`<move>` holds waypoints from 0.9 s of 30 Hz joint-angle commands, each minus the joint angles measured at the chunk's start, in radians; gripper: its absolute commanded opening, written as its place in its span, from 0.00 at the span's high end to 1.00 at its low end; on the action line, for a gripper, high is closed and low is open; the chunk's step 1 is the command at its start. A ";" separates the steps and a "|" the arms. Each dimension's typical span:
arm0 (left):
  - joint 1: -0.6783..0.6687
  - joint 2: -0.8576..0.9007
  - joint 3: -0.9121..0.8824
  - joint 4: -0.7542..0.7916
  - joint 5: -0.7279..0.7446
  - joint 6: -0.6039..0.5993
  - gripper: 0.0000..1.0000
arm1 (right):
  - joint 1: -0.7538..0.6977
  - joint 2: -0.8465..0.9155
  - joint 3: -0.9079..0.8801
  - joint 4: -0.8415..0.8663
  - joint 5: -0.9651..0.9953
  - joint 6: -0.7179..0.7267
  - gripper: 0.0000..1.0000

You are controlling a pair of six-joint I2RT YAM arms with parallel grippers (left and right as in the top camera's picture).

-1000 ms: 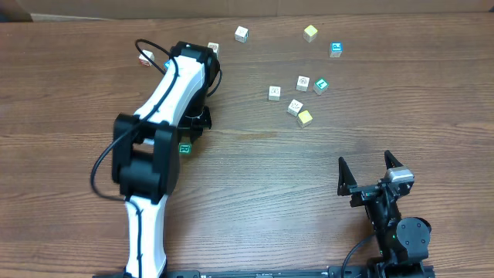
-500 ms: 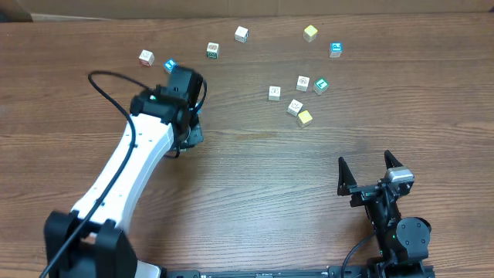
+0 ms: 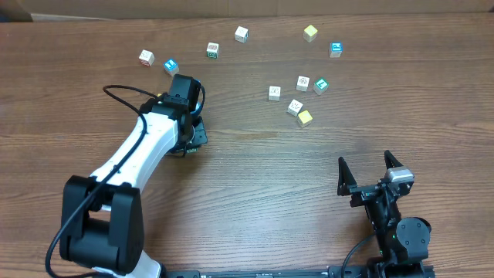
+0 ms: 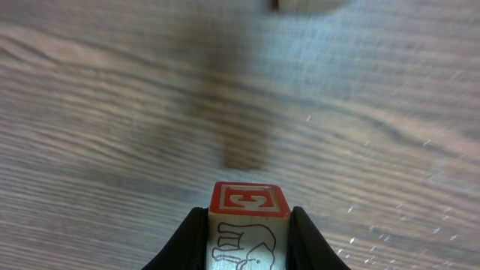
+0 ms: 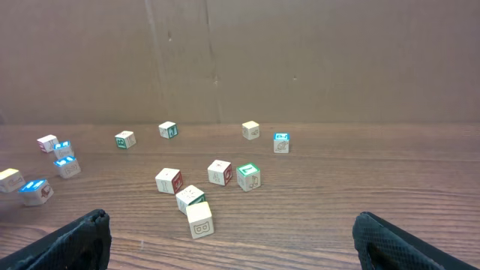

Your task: Form a horizontal line

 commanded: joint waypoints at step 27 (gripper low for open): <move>0.000 0.127 0.003 0.023 0.030 0.169 0.77 | 0.010 -0.012 -0.010 0.007 0.005 -0.004 0.00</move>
